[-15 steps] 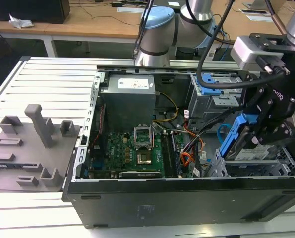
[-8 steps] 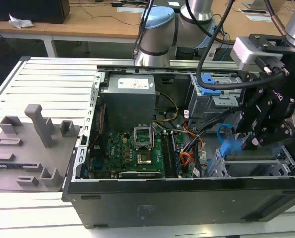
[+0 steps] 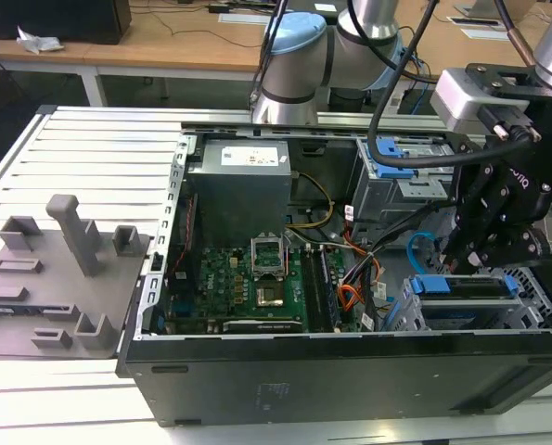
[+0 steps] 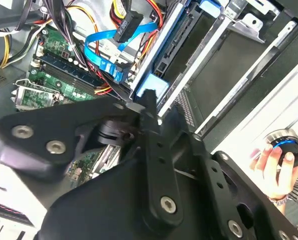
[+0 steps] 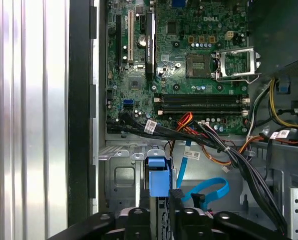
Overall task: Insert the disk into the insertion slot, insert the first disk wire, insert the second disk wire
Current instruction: 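Insert the disk into the insertion slot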
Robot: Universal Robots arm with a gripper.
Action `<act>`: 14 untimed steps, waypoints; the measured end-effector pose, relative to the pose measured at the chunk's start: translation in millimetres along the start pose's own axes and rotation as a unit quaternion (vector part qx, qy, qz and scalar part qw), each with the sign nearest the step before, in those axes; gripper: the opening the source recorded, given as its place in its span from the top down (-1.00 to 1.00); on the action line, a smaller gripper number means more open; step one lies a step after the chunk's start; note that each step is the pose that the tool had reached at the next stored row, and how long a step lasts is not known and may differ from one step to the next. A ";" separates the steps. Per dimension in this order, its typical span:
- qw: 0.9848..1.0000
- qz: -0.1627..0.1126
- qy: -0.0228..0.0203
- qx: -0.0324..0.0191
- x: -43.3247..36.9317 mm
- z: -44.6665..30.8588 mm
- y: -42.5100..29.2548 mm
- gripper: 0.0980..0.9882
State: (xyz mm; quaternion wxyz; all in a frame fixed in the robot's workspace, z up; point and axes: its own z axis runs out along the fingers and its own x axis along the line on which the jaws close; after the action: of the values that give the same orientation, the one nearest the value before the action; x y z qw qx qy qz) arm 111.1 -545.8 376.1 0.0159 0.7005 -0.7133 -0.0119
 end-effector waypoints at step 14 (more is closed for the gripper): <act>1.000 0.000 0.000 0.000 -0.3 0.2 -3.7 0.98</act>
State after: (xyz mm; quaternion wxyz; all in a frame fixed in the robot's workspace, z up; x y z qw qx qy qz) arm 114.8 -545.6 375.8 0.0159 0.7005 -0.7134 -0.0119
